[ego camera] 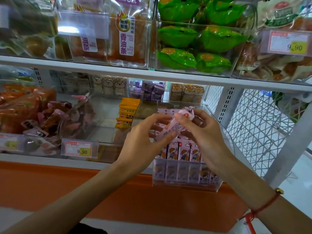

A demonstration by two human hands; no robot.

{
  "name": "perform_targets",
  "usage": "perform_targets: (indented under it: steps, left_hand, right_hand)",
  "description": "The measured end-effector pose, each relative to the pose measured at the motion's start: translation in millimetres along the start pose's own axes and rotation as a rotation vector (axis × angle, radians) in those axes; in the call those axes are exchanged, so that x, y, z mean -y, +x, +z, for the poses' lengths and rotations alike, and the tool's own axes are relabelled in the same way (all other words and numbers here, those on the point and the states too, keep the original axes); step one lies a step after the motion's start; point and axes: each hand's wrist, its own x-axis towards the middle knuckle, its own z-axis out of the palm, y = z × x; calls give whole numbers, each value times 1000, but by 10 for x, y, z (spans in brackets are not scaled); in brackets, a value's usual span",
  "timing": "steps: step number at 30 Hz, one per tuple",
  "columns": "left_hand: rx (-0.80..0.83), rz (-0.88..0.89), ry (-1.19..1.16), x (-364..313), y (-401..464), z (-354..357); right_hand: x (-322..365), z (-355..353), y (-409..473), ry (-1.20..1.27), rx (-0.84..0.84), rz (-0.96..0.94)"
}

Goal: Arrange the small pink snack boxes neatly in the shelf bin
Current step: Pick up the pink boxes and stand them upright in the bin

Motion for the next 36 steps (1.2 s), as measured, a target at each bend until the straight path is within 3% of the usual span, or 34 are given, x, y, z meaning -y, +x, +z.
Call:
perform_targets:
  steps: [5,11,21,24,28,30,33,36]
  left_hand:
    - [40,-222,-300,-24,35,-49]
    - [156,-433,-497,-86,54,-92]
    - [209,-505,-459,-73,80,-83]
    - [162,-410,-369,-49,58,-96]
    - [-103,-63,-47,2,52,-139]
    - [-159,54,68,-7,54,-144]
    - [-124,101,57,8,48,-143]
    - [-68,11,-77,9,46,-139]
  right_hand:
    - [-5,-60,63,96,170,178]
    - [19,-63,44,245,131,369]
    - [23,-67,33,231,-6,216]
    - [51,-64,54,191,27,145]
    - [112,-86,55,21,137,105]
    - [114,-69,31,30,168,87]
    - [97,-71,24,136,159,67]
    - [108,-119,38,331,200,89]
